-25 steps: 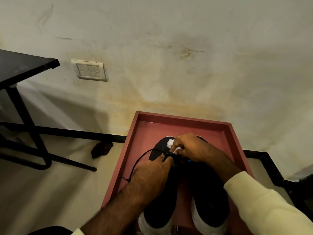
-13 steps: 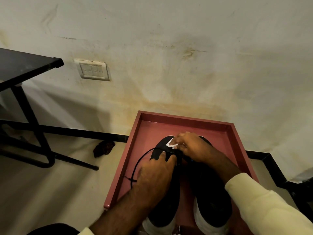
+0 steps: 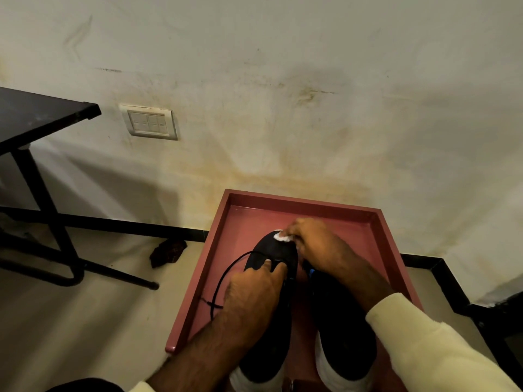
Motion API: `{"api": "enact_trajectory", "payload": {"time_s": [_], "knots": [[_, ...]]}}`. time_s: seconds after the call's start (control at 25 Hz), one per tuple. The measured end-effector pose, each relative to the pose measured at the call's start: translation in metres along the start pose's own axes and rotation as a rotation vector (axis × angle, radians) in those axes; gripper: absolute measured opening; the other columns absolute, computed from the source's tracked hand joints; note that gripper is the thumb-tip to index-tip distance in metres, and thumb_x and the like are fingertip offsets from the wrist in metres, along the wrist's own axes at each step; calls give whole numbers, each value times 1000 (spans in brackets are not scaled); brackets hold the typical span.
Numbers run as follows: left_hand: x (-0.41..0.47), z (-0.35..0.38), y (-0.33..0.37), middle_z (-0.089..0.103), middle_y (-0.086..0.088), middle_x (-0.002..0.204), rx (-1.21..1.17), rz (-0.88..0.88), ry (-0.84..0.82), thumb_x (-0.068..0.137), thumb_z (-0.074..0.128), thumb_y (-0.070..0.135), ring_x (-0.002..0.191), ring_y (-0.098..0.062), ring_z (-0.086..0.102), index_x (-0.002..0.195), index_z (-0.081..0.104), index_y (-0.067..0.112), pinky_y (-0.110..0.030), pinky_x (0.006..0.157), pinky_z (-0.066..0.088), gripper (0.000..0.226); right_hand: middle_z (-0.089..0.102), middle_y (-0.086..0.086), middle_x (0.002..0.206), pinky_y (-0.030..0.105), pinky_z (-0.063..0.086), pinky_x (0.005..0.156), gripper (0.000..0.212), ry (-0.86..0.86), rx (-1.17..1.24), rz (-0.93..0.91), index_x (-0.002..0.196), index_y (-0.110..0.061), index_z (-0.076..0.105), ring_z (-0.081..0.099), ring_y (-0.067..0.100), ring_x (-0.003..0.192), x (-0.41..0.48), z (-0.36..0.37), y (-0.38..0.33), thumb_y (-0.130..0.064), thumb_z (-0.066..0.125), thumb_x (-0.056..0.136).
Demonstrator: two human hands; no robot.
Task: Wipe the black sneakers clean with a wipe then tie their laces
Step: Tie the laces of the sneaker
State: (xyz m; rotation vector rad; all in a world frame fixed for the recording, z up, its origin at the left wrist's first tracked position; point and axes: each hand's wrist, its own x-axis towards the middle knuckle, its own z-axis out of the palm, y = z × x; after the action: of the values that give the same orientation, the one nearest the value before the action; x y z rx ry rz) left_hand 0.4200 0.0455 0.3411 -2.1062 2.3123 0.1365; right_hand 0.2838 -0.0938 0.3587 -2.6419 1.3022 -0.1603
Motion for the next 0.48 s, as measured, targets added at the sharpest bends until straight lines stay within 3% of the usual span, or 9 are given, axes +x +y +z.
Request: {"api": "enact_trajectory", "payload": {"time_s": [0.12,0.2,0.28,0.4,0.48], "knots": [[1,-3,-1,51,-5,150,-8,-11,11,101,60,29,107,-28,69,149,33,25,-36,75,56,55,63,10,140,36,42,107,37,-358,-251,6,139,-18,66,58,30,129,13,5,-28,-20,61,103],[1,-5,-2,45,-4,156,-29,-16,-10,101,59,29,111,-28,68,151,31,26,-37,80,58,57,61,11,142,36,42,109,39,-467,-346,-6,139,-14,65,57,31,131,8,0,-29,-20,62,101],[1,-4,-1,43,-5,158,-30,-3,-17,103,57,29,110,-29,69,150,32,26,-39,81,59,54,67,12,131,35,47,102,32,-359,-225,5,128,-11,72,63,32,122,-5,-8,-13,-11,64,97],[2,-1,-1,42,-6,159,-23,-4,-4,102,58,30,104,-30,70,148,32,27,-39,76,59,52,72,7,114,33,51,94,35,-14,13,47,117,-20,79,66,27,109,-15,-12,2,0,62,94],[1,-2,1,47,-6,155,4,7,5,101,59,31,101,-29,71,146,33,27,-37,71,56,52,70,4,115,37,51,96,40,-35,60,-4,122,-24,77,63,23,109,-11,-7,-4,0,59,97]]}}
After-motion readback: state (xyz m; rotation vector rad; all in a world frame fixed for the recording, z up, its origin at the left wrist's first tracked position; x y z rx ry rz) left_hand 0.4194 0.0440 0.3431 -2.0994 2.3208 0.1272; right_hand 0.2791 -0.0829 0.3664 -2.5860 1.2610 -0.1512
